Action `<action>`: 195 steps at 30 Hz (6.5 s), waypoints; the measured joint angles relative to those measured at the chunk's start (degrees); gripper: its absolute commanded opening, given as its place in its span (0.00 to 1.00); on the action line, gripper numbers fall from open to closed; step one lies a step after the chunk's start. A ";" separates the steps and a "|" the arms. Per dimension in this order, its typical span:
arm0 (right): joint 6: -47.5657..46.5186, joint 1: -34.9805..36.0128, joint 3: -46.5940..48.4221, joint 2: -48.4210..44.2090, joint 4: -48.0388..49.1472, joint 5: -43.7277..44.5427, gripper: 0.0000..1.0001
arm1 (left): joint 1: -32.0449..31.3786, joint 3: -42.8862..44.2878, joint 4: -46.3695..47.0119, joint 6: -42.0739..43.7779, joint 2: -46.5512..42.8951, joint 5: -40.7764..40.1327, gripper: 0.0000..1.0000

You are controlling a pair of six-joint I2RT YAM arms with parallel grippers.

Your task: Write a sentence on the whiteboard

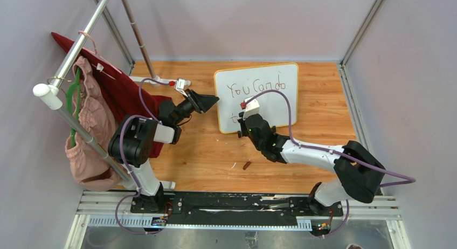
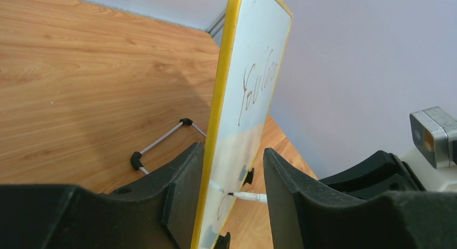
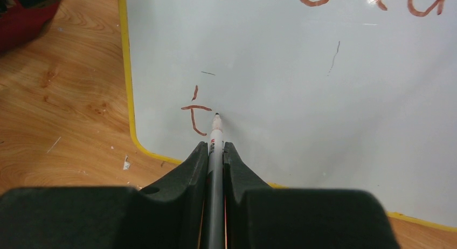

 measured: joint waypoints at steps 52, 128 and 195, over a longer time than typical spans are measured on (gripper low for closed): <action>2.71 -4.57 -1.11 -1.14 0.96 -6.62 0.00 | 0.04 0.00 0.28 0.04 0.59 -0.33 0.50; 2.14 -5.25 -4.00 -3.72 -2.62 -6.51 0.00 | 0.04 0.00 0.42 -0.07 0.59 -0.20 0.50; 4.61 -9.35 -3.58 -9.18 -0.48 -7.52 0.00 | 0.04 0.00 0.48 -0.20 0.59 -0.13 0.50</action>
